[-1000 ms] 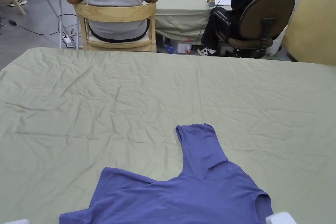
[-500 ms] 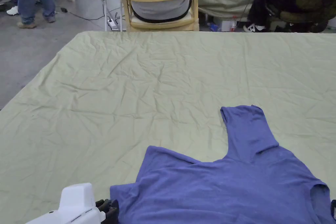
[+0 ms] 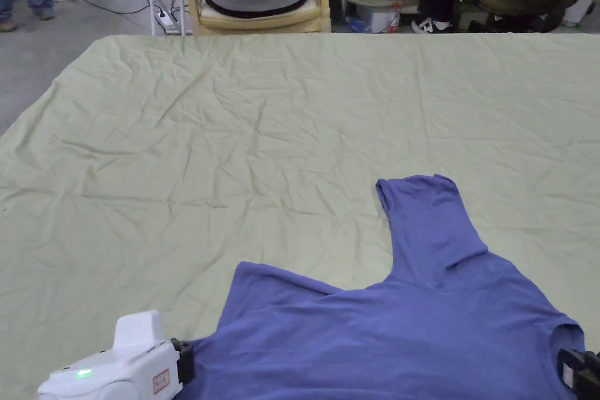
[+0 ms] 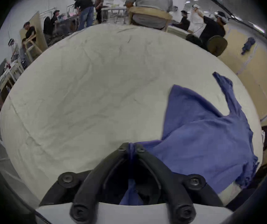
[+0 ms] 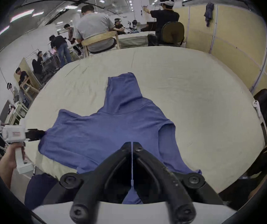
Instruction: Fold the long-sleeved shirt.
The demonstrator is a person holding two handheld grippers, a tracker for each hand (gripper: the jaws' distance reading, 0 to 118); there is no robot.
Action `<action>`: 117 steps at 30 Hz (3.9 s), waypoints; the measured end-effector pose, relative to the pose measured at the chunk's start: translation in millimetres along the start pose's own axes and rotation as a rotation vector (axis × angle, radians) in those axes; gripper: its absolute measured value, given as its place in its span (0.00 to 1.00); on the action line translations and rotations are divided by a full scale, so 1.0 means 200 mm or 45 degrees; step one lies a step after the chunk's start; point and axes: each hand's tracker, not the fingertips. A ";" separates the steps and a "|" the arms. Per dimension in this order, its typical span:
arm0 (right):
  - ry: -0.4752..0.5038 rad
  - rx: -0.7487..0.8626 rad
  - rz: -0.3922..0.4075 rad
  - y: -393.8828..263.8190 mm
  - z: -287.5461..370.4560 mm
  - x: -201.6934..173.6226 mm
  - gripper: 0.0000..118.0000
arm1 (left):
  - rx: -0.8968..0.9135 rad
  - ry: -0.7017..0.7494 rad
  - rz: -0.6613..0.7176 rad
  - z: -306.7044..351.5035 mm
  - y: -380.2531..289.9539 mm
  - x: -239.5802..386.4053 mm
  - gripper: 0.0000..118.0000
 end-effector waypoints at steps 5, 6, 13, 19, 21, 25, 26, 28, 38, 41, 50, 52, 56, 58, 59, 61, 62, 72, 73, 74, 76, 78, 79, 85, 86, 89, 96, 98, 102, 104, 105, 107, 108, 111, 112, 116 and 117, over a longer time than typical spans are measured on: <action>-0.035 0.081 -0.033 0.19 -0.27 0.11 0.23 | 0.067 -0.105 0.042 -0.21 0.13 0.21 0.03; -0.056 0.066 -0.050 0.24 -0.34 0.14 0.55 | 0.103 -0.111 0.031 -0.23 0.22 0.22 0.03; -0.174 -0.238 0.253 0.54 -0.98 0.18 0.99 | 0.179 -0.154 -0.002 -0.27 0.54 0.29 0.03; -0.170 -0.443 0.111 0.56 -1.01 0.16 0.34 | 0.196 -0.147 0.027 -0.21 0.52 0.30 0.03; -0.110 -0.384 0.058 0.54 -0.84 0.12 0.03 | 0.205 -0.144 0.025 -0.19 0.56 0.30 0.03; -0.081 -0.170 0.162 0.50 -0.56 0.13 0.03 | 0.246 -0.180 0.043 -0.25 0.64 0.37 0.03; -0.064 -0.105 0.151 0.48 -0.44 0.14 0.03 | 0.269 -0.191 0.052 -0.27 0.68 0.40 0.03; -0.030 0.047 0.148 0.41 -0.17 0.10 0.03 | 0.320 -0.190 0.046 -0.26 0.83 0.42 0.03; -0.033 0.715 0.000 0.19 1.00 0.06 0.03 | 0.671 -0.322 0.128 -0.35 1.57 0.79 0.03; -0.043 0.863 -0.038 0.23 1.21 0.07 0.02 | 0.769 -0.353 0.134 -0.25 1.79 0.84 0.03; -0.040 1.045 0.011 0.89 1.50 0.09 0.02 | 0.979 -0.491 0.104 0.30 2.38 0.87 0.03; -0.053 1.069 0.024 1.07 1.53 0.10 0.02 | 1.010 -0.494 0.106 0.47 2.41 0.85 0.03; -0.109 1.103 0.052 1.48 1.62 0.09 0.02 | 1.146 -0.469 0.072 0.92 2.65 0.77 0.03; -0.197 1.129 0.113 1.67 1.65 0.07 0.02 | 1.159 -0.467 0.064 1.10 2.67 0.75 0.03; -0.200 1.124 0.117 1.79 1.67 0.07 0.02 | 1.165 -0.469 0.066 1.17 2.69 0.71 0.03; -0.230 1.136 0.091 1.97 1.71 0.08 0.02 | 1.176 -0.449 0.062 1.36 2.69 0.63 0.03; -0.238 1.139 0.078 2.08 1.73 0.08 0.02 | 1.177 -0.432 0.052 1.48 2.68 0.58 0.03; -0.366 1.139 0.038 2.72 1.74 0.10 0.02 | 1.181 -0.331 0.069 2.22 2.37 0.12 0.03; -0.364 1.139 0.029 2.75 1.73 0.11 0.02 | 1.179 -0.319 0.056 2.28 2.35 0.07 0.03; -0.371 1.136 0.026 2.78 1.71 0.11 0.02 | 1.188 -0.301 0.045 2.34 2.34 0.01 0.03; -0.403 1.137 0.020 2.76 1.64 0.10 0.02 | 1.208 -0.284 0.007 2.45 2.35 -0.08 0.03; -0.465 1.106 0.057 2.79 1.54 0.09 0.02 | 1.243 -0.216 -0.063 2.65 2.40 -0.24 0.03; -0.458 1.091 0.042 2.80 1.46 0.09 0.02 | 1.277 -0.177 -0.104 2.77 2.43 -0.33 0.03; -0.500 0.958 0.032 2.82 0.86 0.24 0.02 | 1.244 -0.138 -0.205 2.67 2.29 -0.59 0.03; -0.499 0.919 0.046 2.78 0.72 0.26 0.02 | 1.214 -0.156 -0.222 2.56 2.22 -0.61 0.03; -0.492 0.786 0.047 2.65 0.30 0.35 0.02 | 1.049 -0.154 -0.247 2.33 1.78 -0.73 0.03; -0.318 0.363 0.052 2.06 -0.66 0.46 0.02 | 0.682 -0.148 -0.293 1.46 0.87 -1.01 0.03; -0.327 0.229 0.089 1.88 -0.87 0.45 0.02 | 0.552 -0.150 -0.254 1.20 0.54 -1.06 0.03; -0.343 0.117 0.098 1.60 -1.00 0.49 0.02 | 0.453 -0.126 -0.299 0.99 0.43 -1.06 0.03; -0.321 0.099 0.085 1.48 -0.98 0.52 0.02 | 0.433 -0.086 -0.375 1.01 0.59 -1.01 0.03; -0.306 0.094 0.076 1.42 -0.95 0.52 0.02 | 0.423 -0.098 -0.376 0.95 0.60 -0.94 0.03; -0.299 0.099 0.054 1.32 -0.85 0.53 0.02 | 0.402 -0.130 -0.356 0.82 0.60 -0.81 0.03; -0.282 0.104 0.051 1.24 -0.74 0.52 0.02 | 0.399 -0.132 -0.354 0.79 0.65 -0.73 0.03; -0.268 0.132 0.034 1.05 -0.53 0.52 0.02 | 0.410 -0.157 -0.359 0.67 0.87 -0.50 0.03; -0.266 0.144 0.034 0.97 -0.46 0.54 0.02 | 0.410 -0.159 -0.357 0.64 0.94 -0.42 0.03; -0.241 0.185 0.060 0.65 -0.13 0.53 0.02 | 0.370 -0.192 -0.360 0.45 1.22 -0.09 0.03; -0.226 0.185 0.049 0.56 -0.05 0.53 0.02 | 0.365 -0.203 -0.363 0.39 1.30 0.00 0.03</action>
